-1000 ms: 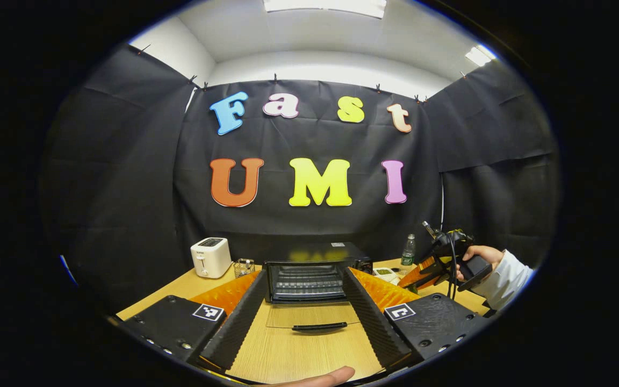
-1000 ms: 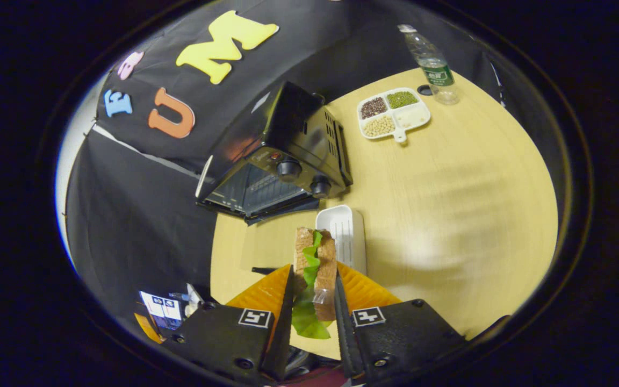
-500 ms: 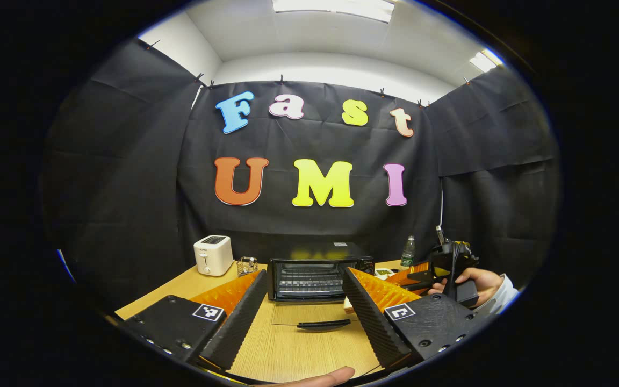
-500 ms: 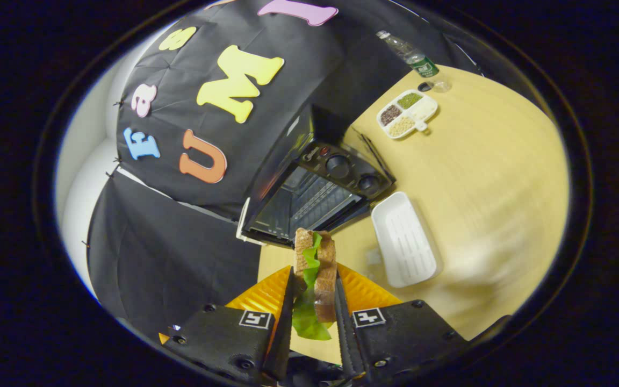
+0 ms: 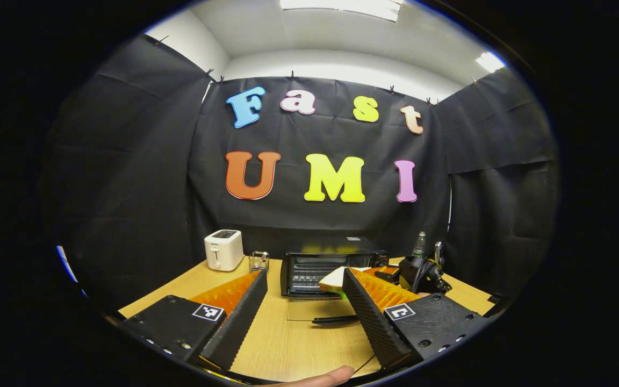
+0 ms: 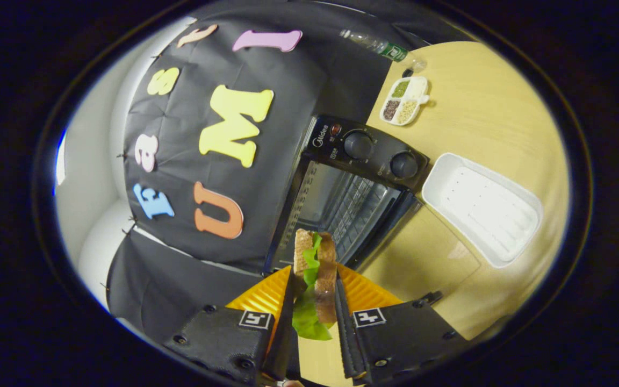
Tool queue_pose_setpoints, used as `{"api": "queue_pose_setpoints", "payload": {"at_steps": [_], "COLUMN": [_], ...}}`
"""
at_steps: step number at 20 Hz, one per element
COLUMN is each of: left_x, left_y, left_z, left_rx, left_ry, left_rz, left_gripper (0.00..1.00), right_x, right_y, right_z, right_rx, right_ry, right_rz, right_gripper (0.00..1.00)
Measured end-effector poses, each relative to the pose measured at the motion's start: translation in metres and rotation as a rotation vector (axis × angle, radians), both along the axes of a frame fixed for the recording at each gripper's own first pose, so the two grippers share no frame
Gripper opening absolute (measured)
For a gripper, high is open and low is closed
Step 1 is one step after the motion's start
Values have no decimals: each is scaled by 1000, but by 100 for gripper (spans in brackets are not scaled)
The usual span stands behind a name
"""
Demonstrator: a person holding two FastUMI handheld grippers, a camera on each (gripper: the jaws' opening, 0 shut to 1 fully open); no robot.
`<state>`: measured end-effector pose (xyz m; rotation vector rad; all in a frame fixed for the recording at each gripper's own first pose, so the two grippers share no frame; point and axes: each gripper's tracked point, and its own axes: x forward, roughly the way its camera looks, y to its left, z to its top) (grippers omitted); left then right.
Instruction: Open the electric oven with the left hand, put the food in, and close the electric oven.
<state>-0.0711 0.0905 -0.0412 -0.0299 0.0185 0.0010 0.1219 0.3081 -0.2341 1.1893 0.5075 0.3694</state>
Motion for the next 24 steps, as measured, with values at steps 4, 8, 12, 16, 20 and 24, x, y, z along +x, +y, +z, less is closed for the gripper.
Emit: {"api": "queue_pose_setpoints", "payload": {"at_steps": [4, 8, 12, 16, 20, 24], "left_x": [4, 9, 14, 19, 24, 25], "left_y": [7, 4, 10, 17, 20, 21], "left_z": [1, -5, -13, -18, -28, -32], "left_rx": [16, 10, 29, 19, -19, -47], "left_ry": [5, 28, 43, 54, 81, 95], "left_rz": [-4, -47, -47, -32, -33, -37], "left_gripper": [93, 93, 93, 93, 93, 93], "right_x": [46, 89, 128, 146, 150, 151], "right_y": [28, 36, 34, 38, 42, 43], "right_z": [-15, -35, -50, -56, -59, -68], "right_rx": [50, 29, 6, -40, -154, -291], "right_ry": [-12, -28, -28, -29, -64, -67], "right_rz": [-108, -199, -253, -275, -271, -237], "right_gripper": [39, 39, 38, 39, 41, 48]}}
